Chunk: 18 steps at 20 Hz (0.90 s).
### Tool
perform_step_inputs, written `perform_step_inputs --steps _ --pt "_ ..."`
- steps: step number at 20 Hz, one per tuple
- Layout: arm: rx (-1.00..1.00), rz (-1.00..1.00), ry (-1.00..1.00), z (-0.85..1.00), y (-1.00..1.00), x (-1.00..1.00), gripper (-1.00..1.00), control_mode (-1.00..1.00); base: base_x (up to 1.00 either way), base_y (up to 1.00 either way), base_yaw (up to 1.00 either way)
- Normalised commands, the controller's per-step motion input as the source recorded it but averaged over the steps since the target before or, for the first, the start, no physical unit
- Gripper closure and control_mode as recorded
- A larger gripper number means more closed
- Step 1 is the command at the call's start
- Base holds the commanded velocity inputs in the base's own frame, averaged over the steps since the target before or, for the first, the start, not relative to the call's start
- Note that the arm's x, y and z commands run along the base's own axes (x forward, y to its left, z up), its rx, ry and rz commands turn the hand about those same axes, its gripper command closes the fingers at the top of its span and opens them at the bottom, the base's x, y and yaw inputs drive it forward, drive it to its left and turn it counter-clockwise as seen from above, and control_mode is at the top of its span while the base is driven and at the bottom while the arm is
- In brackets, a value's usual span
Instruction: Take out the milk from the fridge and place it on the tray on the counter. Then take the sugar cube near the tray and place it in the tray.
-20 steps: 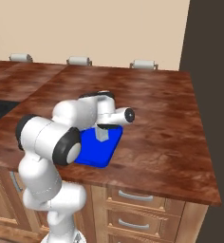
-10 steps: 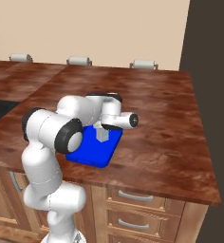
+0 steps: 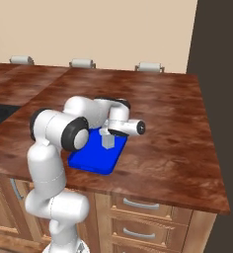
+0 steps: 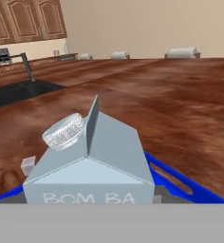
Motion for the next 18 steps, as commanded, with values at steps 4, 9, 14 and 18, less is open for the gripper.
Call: perform_step_inputs --steps 4,9,14,18 --pt "0.00 0.00 -0.01 -0.22 0.00 0.10 1.00 -1.00 0.00 0.00 0.00" --pt "0.00 0.00 -0.01 -0.25 0.00 0.04 1.00 -1.00 0.00 0.00 0.00" --pt "0.00 0.00 -0.08 -0.18 0.00 -0.05 -1.00 -1.00 0.00 0.00 0.00" --pt "0.00 0.00 -0.09 0.00 0.00 0.00 -1.00 -1.00 0.00 0.00 0.00"
